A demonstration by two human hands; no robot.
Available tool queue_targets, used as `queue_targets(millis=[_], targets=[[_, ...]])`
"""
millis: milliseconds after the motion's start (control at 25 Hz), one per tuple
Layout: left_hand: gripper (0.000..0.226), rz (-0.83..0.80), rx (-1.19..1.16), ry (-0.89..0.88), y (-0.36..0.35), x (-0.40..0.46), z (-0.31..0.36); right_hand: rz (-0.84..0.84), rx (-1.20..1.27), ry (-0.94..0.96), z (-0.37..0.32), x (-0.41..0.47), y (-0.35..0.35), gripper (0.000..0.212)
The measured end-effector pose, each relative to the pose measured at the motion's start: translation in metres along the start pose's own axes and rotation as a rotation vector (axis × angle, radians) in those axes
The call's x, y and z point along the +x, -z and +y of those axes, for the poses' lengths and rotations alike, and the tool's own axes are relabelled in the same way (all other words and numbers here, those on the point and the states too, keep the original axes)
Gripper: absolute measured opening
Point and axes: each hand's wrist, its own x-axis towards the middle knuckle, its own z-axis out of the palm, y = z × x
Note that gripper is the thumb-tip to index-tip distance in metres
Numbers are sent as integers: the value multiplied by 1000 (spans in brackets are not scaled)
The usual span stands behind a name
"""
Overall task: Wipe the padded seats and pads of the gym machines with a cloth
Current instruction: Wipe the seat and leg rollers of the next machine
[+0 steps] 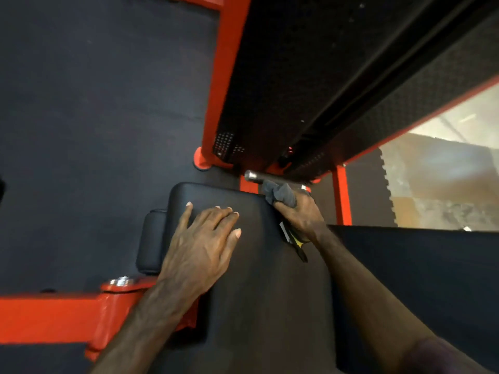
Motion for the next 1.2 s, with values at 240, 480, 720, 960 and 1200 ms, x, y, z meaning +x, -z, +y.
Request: queue_targets(millis=[240, 480, 720, 960, 1200], targets=[[47, -171, 54, -233, -50, 40, 72, 137, 341, -395, 135, -1, 26, 39], [50, -358, 129, -414, -100, 63, 132, 123, 545, -454, 185, -41, 14, 19], [57, -534, 224, -570, -129, 50, 160, 80, 589, -563, 222, -152, -21, 34], [58, -623, 306, -744, -155, 14, 168, 131, 486, -623, 211, -120, -28, 50], [63, -667, 379, -824, -163, -14, 158, 126, 548, -809, 239, -240, -64, 64]])
